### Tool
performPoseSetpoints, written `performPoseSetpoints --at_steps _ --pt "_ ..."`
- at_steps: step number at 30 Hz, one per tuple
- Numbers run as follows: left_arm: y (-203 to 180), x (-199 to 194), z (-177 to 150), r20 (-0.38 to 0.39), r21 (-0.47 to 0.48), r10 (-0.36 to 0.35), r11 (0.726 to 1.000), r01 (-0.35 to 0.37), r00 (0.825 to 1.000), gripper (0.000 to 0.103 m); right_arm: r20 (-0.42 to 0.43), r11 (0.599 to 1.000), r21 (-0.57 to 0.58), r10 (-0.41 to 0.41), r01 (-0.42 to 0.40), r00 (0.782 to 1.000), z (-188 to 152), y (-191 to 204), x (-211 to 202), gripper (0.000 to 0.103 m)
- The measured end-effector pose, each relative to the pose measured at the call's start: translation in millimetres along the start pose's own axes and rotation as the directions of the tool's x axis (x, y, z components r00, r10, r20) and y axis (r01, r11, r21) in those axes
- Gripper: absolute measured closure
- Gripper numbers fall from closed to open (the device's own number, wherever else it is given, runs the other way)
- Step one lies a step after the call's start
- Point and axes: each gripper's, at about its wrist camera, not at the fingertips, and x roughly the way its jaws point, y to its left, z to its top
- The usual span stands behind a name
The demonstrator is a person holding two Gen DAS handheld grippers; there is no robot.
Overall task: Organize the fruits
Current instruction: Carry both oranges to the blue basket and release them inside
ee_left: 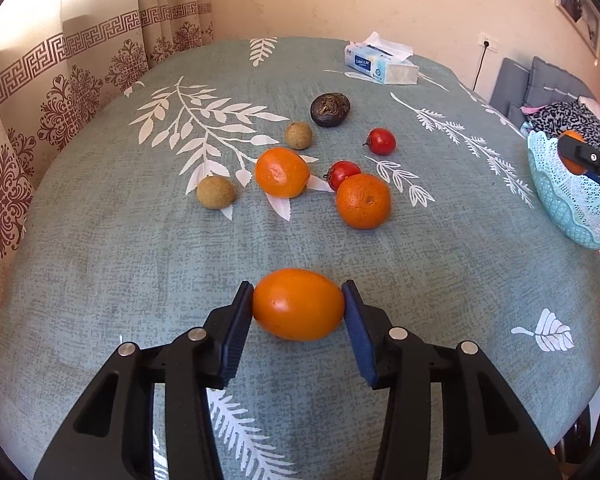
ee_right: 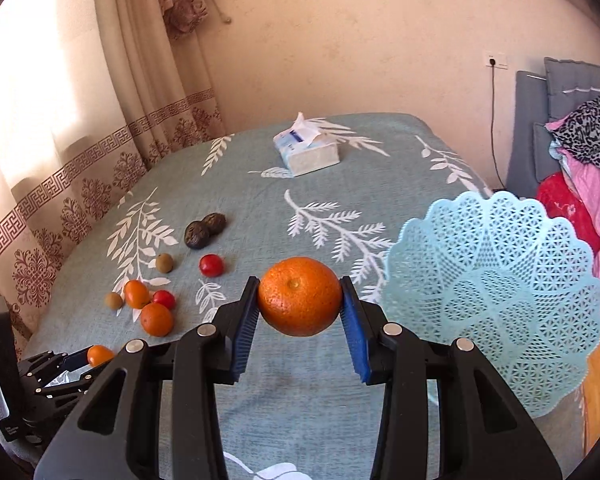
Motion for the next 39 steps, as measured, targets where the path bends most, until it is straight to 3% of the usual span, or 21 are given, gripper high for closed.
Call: performPoseSetpoints --at_steps 7,15,20,22,23,31,39 --pt "-12 -8 10 0.026 0.023 0.003 1.000 -0.004 1.000 0.057 0.012 0.982 0.128 -0.138 0.135 0.990 -5 -62 -21 0.062" --pt "-38 -16 20 0.051 0.079 -0.012 0.997 0.008 0.999 0.057 -0.028 0.947 0.237 -0.218 0.218 0.976 -23 -115 -26 0.062" --pt "-58 -18 29 0.058 0.113 -0.043 0.993 0.036 0.997 0.057 -0.029 0.933 0.254 -0.257 0.256 0.966 -29 -125 -29 0.061" --pt "-67 -18 33 0.063 0.131 -0.055 0.990 0.047 0.996 0.057 -0.016 0.923 0.273 -0.276 0.270 0.961 -30 -129 -32 0.044" --pt "-72 -19 34 0.067 0.140 -0.061 0.989 0.052 0.996 0.057 -0.005 0.920 0.273 -0.291 0.281 0.957 -29 -131 -34 0.043" --pt "-117 -17 50 0.067 0.223 -0.135 0.968 0.117 0.989 0.057 0.096 0.908 0.223 -0.383 0.355 0.919 -25 -123 -52 0.043" --pt "-172 -17 66 0.053 0.309 -0.245 0.926 0.218 0.968 0.057 0.156 0.882 0.284 -0.429 0.376 0.889 -26 -137 -70 0.040"
